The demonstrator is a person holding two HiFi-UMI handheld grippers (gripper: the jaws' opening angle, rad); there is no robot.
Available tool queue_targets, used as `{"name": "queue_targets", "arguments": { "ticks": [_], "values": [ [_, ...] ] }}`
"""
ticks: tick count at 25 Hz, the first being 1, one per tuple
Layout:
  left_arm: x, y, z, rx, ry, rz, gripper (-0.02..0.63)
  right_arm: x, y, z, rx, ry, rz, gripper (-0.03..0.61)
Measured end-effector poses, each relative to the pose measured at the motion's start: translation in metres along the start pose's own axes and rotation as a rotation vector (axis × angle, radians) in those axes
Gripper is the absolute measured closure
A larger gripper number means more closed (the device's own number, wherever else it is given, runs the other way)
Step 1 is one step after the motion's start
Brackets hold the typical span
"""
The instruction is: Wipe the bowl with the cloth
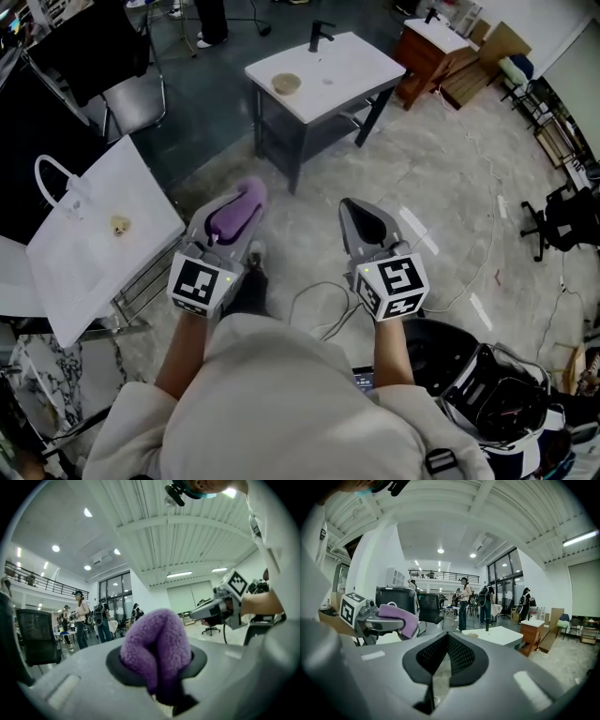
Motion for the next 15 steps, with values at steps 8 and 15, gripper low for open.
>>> {"name": "queue_targets", "arguments": {
  "ticks": [8, 15],
  "values": [
    [-0.014, 0.048, 0.060, 0.000, -0.019, -0.020, 0.502, 0.003, 0.063, -0.029, -0.009, 0.006, 0.017, 0.574],
    [-0.030, 0.118, 0.131, -0.022, -0.033, -0.006, 0.502, 0.015, 0.150, -0.081, -0.046, 0.011, 0.013, 0.574]
  ]
}}
Point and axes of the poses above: the fingertips, and each gripper's own axes: y forward along the fingers, z to its left, x out of its top, the point moved 1 cm from there along -y, backward along the fingers, and after that the axes turned 5 degrees about -z, right-handed, at the moved point
